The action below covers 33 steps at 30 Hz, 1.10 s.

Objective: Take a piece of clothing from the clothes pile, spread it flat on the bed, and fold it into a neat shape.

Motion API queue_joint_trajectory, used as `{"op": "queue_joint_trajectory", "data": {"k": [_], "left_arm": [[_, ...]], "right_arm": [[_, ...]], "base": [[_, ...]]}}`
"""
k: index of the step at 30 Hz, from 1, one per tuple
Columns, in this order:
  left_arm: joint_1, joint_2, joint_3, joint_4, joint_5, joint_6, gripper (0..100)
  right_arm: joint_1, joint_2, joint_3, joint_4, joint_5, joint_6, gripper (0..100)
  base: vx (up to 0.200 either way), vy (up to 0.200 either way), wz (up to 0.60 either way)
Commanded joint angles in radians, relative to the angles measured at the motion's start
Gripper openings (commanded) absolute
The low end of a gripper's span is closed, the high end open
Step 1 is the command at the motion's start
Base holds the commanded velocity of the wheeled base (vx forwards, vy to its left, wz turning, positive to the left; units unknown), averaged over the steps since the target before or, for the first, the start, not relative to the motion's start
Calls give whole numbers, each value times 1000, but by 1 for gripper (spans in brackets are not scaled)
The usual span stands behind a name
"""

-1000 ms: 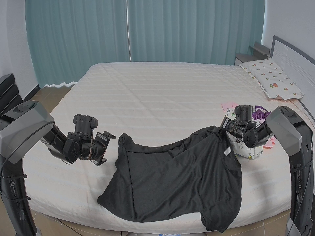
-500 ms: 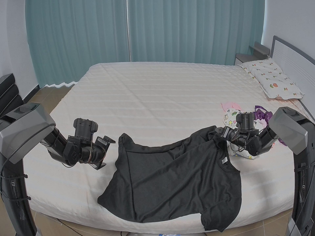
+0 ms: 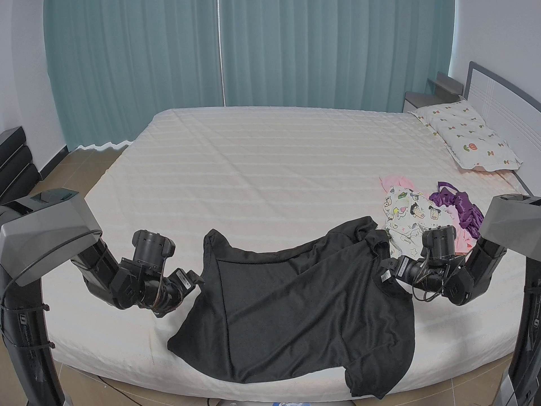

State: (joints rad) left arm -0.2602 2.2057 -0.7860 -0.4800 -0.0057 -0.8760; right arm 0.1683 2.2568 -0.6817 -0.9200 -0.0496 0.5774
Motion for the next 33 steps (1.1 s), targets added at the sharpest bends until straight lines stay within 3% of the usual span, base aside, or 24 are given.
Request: {"op": "queue_joint_trajectory", "data": {"k": [1,7,16,24,25,29,33], "left_arm": [[-17,-4,97,4,29,75,100],[-17,-27,188,14,59,140,100],[-22,-9,191,9,55,147,100],[-103,14,185,17,92,152,100],[-111,25,183,18,121,150,0],[-114,63,195,18,227,158,0],[-103,42,221,60,253,183,0]], "right_arm": [[7,-26,117,-77,2,9,100],[7,-26,179,-137,4,9,100],[14,-26,189,-151,31,55,100],[23,-25,186,-152,31,56,100],[23,-26,188,-152,31,58,100],[23,-34,192,-152,31,61,100],[19,-37,198,-152,31,61,100]], "base": [[0,0,0],[0,0,0],[0,0,0],[0,0,0],[0,0,0],[0,0,0],[0,0,0]]}}
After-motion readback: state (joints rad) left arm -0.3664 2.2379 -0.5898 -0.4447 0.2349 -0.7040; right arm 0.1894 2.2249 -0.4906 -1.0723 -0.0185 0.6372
